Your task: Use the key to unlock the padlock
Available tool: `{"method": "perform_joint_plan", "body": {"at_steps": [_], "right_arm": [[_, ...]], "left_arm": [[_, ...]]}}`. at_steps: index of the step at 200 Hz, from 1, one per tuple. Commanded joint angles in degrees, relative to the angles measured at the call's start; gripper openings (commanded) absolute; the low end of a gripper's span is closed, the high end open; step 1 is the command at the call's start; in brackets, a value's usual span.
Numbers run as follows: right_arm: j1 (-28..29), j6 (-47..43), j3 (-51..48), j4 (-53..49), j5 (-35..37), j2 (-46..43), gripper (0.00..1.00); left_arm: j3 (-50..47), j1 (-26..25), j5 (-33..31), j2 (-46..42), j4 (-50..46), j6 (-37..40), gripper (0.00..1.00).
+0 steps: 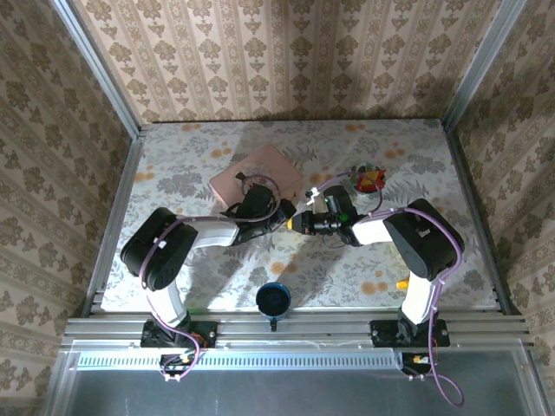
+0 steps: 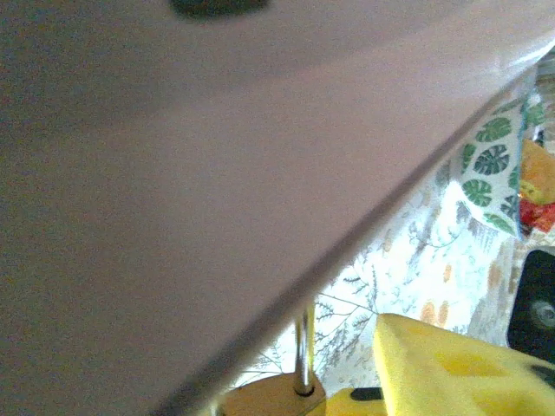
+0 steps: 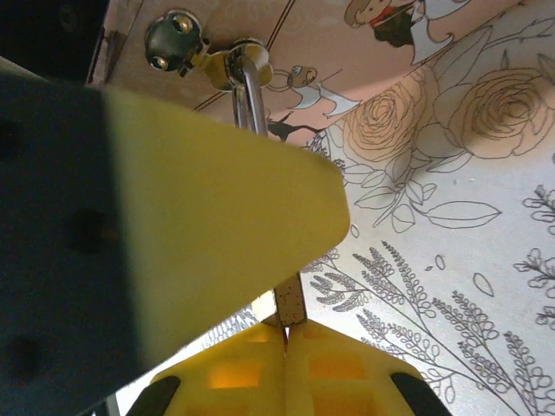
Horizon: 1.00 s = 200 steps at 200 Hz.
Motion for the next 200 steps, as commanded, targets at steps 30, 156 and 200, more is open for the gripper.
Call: {"method": "perform_joint_plan", "body": {"at_steps": [30, 156, 200], "right_arm": [[0.1, 4.8, 0.4, 8.4, -2.3, 1.2, 0.01], [-1.2, 11.6, 0.0, 15.1, -4.5, 2.8, 0.05], [-1.2, 11.9, -0.1, 15.5, -4.3, 3.1, 0.05]], "left_arm": [[-4.9, -1.0, -4.4, -2.3, 10.0, 2.8, 0.59], [-13.3, -1.9, -11.7, -2.2, 26.1, 2.5, 0.48], [-13.7, -2.7, -14.1, -4.7, 22.5, 3.7, 0.5]]}}
